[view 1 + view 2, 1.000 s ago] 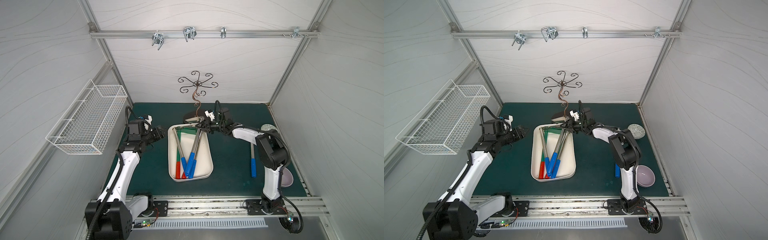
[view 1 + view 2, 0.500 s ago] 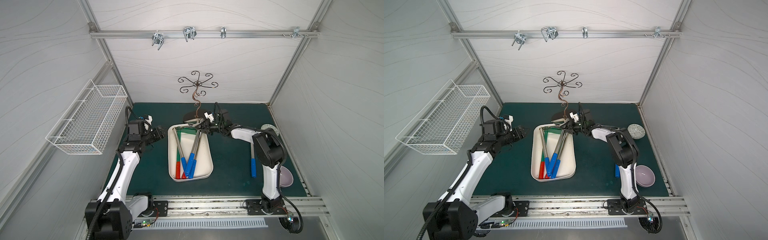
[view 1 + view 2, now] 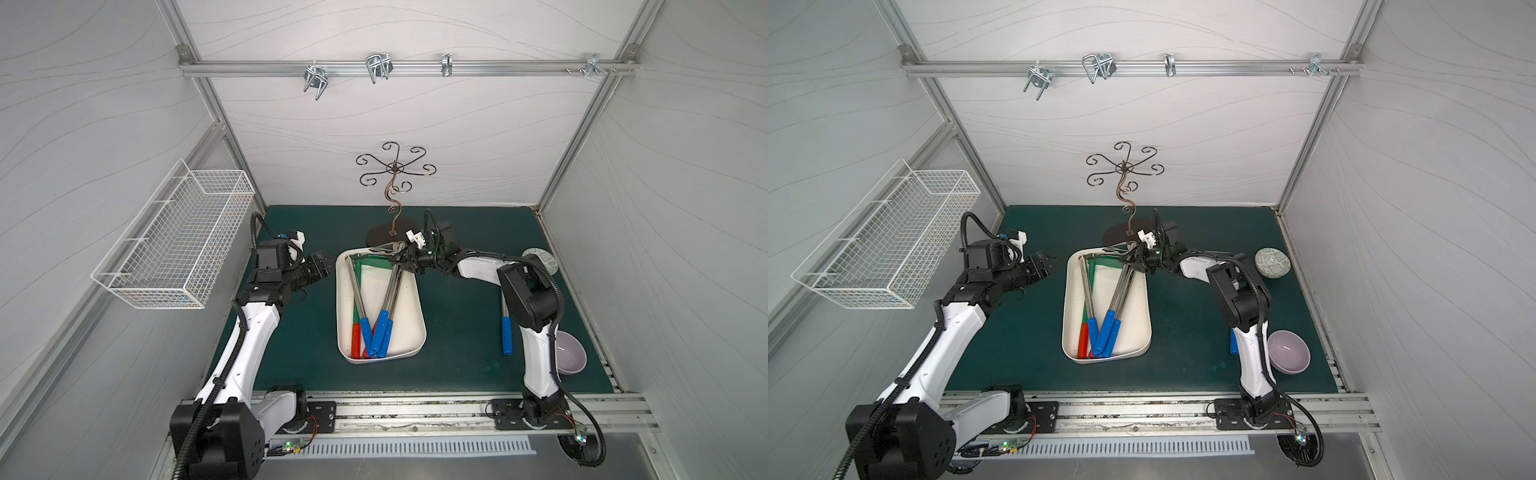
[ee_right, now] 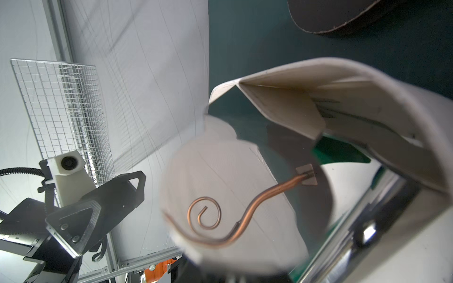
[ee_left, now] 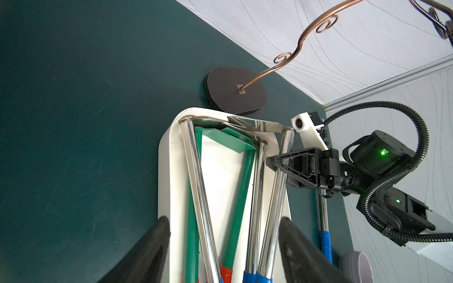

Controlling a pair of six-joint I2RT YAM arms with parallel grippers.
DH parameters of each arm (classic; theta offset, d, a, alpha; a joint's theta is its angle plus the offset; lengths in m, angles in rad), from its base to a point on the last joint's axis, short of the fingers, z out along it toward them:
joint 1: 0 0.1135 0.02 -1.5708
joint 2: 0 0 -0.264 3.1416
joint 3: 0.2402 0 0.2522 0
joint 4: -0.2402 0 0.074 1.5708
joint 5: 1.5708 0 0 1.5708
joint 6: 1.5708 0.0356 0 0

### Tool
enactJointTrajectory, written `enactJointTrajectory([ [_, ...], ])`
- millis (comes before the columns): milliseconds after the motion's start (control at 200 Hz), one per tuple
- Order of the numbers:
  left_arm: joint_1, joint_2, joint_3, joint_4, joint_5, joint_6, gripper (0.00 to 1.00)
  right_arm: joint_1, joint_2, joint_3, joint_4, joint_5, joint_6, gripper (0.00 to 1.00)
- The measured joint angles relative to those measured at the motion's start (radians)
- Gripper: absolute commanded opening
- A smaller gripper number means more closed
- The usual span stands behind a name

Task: Put the small hoe into the storage box
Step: Place the hoe in the storage box.

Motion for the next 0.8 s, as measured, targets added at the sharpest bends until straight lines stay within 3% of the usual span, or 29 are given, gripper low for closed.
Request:
enactJointTrajectory([
  [205,0.002,0.000,-0.001,0.002,0.003,-0.006,0.72,-0.003,0.000,0.071,-0.222,0.047,-0.094,0.60],
  [315,0.005,0.000,-0.001,0.005,0.005,-0.007,0.72,-0.003,-0.004,0.158,-0.388,0.093,-0.180,0.65],
  [470,0.005,0.000,-0.001,0.006,0.006,-0.007,0.72,-0.002,-0.012,0.260,-0.596,0.187,-0.281,0.65],
  [800,0.005,0.000,-0.001,0.006,0.006,-0.008,0.72,0.016,0.012,0.464,-0.902,0.366,-0.373,0.51],
])
